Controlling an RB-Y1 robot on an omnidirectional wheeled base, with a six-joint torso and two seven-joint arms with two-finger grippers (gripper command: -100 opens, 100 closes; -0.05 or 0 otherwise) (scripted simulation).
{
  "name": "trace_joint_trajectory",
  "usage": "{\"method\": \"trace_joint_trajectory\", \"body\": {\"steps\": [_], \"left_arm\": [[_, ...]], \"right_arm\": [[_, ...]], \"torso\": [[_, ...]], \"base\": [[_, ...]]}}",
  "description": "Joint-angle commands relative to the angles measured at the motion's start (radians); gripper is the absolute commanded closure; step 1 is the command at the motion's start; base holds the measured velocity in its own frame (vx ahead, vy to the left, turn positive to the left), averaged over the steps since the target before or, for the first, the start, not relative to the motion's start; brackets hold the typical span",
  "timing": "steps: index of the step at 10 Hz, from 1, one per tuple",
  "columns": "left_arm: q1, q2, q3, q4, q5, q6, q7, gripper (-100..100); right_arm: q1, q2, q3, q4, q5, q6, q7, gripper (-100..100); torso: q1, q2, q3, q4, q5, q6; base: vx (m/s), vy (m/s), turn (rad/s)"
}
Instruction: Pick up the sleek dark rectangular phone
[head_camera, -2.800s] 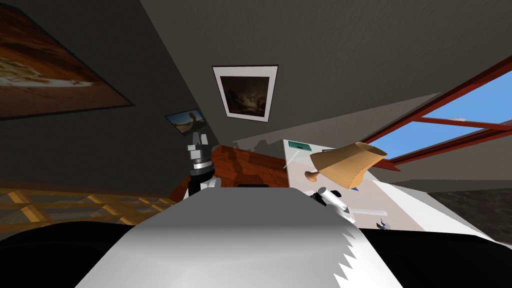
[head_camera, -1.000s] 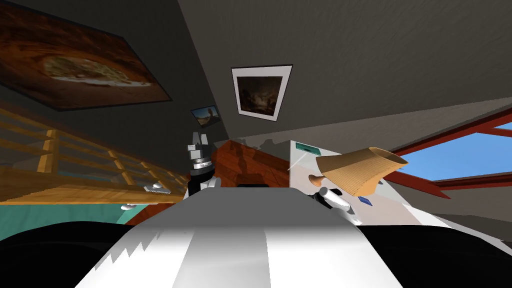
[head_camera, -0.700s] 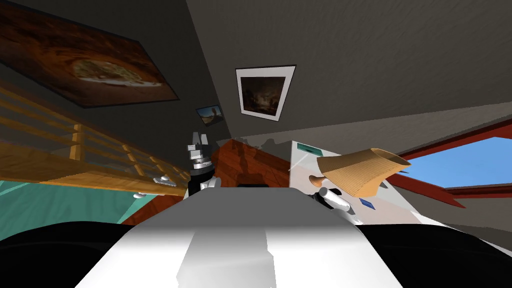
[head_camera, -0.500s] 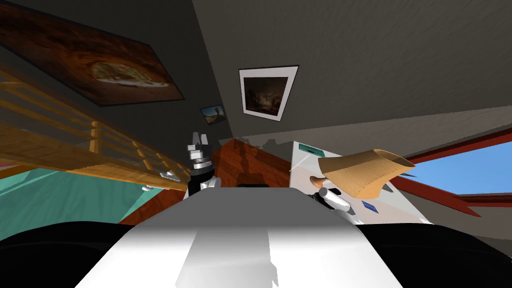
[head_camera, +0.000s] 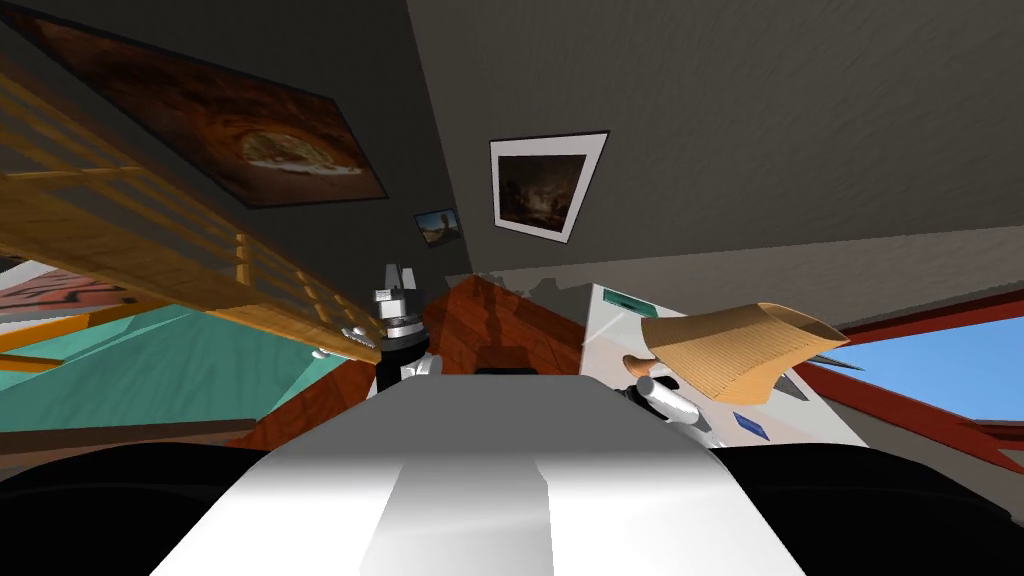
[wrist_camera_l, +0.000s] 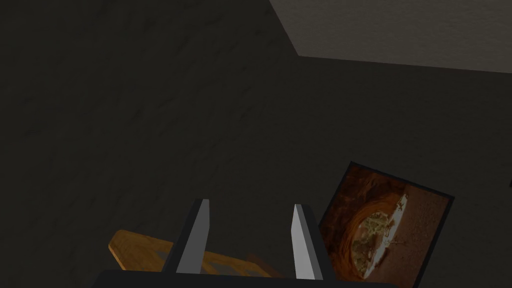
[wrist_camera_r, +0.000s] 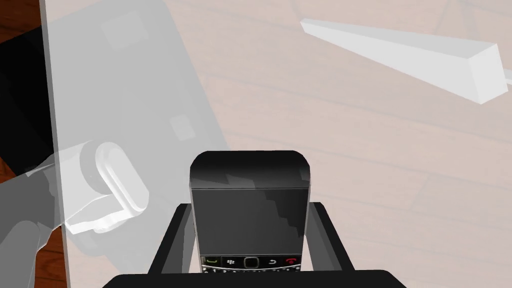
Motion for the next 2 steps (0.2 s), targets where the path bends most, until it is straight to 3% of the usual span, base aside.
{"method": "trace_joint_trajectory", "body": {"steps": [1, 2], "left_arm": [[0.0, 0.0, 0.0, 0.0, 0.0, 0.0, 0.0, 0], [0.0, 0.0, 0.0, 0.0, 0.0, 0.0, 0.0, 0]], "right_arm": [[0.0, 0.0, 0.0, 0.0, 0.0, 0.0, 0.0, 100], [0.0, 0.0, 0.002, -0.001, -0.001, 0.0, -0.005, 0]], "torso": [[0.0, 0.0, 0.0, 0.0, 0.0, 0.0], [0.0, -0.002, -0.001, -0.001, 0.0, 0.001]], "base": [[-0.025, -0.002, 0.014], [-0.006, 0.0, -0.002]]}}
